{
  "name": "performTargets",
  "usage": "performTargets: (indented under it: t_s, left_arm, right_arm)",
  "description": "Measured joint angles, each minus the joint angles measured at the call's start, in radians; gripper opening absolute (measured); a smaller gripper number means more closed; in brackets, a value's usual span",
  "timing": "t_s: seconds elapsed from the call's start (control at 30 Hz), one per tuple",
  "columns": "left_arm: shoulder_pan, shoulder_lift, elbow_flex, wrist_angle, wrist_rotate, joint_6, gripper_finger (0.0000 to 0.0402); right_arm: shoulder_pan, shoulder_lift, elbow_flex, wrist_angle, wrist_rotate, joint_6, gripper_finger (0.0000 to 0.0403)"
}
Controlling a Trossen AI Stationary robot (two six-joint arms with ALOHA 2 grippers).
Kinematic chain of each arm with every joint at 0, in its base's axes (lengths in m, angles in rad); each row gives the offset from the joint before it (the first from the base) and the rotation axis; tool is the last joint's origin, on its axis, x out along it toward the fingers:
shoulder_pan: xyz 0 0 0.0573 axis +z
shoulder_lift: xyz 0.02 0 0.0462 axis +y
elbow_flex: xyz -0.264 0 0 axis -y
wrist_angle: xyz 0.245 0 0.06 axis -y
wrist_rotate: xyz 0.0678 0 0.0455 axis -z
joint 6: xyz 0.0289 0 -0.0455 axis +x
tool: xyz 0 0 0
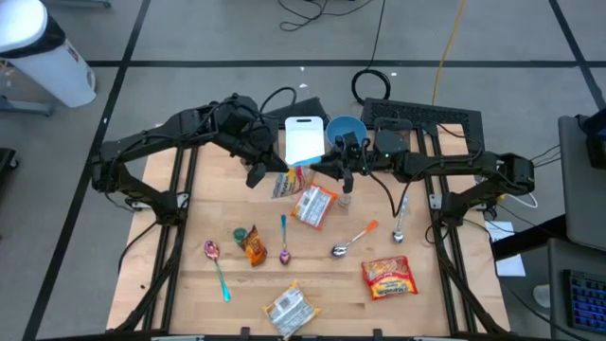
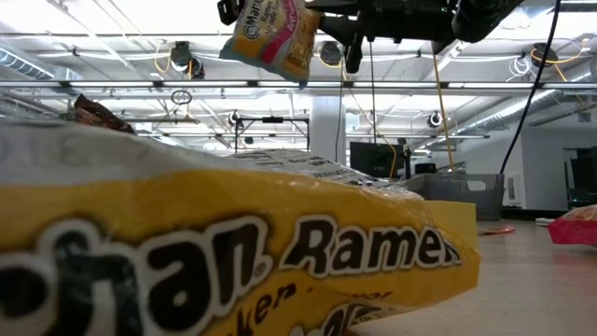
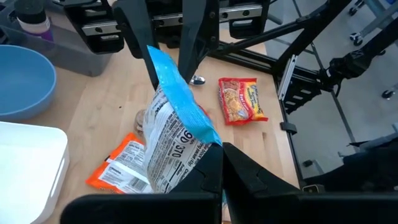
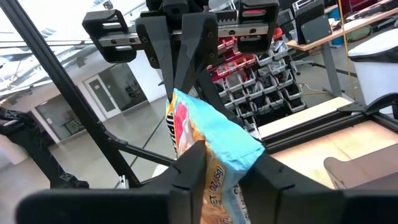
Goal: Pick & Place Food Item
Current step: Put the blue noodle pack into the left black bin
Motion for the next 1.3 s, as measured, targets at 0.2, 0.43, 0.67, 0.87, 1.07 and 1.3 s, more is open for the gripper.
performTargets:
  t_s: [0.2, 0.43, 0.67, 0.87, 1.07, 1.3]
  left_arm:
    - [0.000, 0.000, 0.000, 0.002, 0.000, -0.003, 0.0006]
    - [0.000, 0.000, 0.000, 0.003, -0.004, -0.002, 0.0004]
    - [0.011, 0.000, 0.000, 0.028, -0.031, -0.007, 0.0049]
    - [0.051, 0.000, 0.000, 0.057, -0.011, -0.059, 0.0105]
    - [0.091, -0.001, 0.000, 0.071, 0.069, -0.114, 0.0174]
    - [0.103, -0.001, 0.000, 0.130, 0.083, -0.131, 0.0216]
  right_arm:
    - [0.000, 0.000, 0.000, 0.000, 0.000, -0.006, 0.0010]
    - [0.000, 0.000, 0.000, 0.000, 0.001, -0.004, 0.0001]
    - [0.000, 0.000, 0.000, 0.000, 0.001, -0.001, 0.0001]
    - [0.000, 0.000, 0.000, -0.001, 0.000, 0.003, 0.0000]
    - [0.000, 0.000, 0.000, 0.000, 0.000, 0.002, 0.0000]
    - [0.000, 0.000, 0.000, 0.002, -0.029, 0.003, 0.0000]
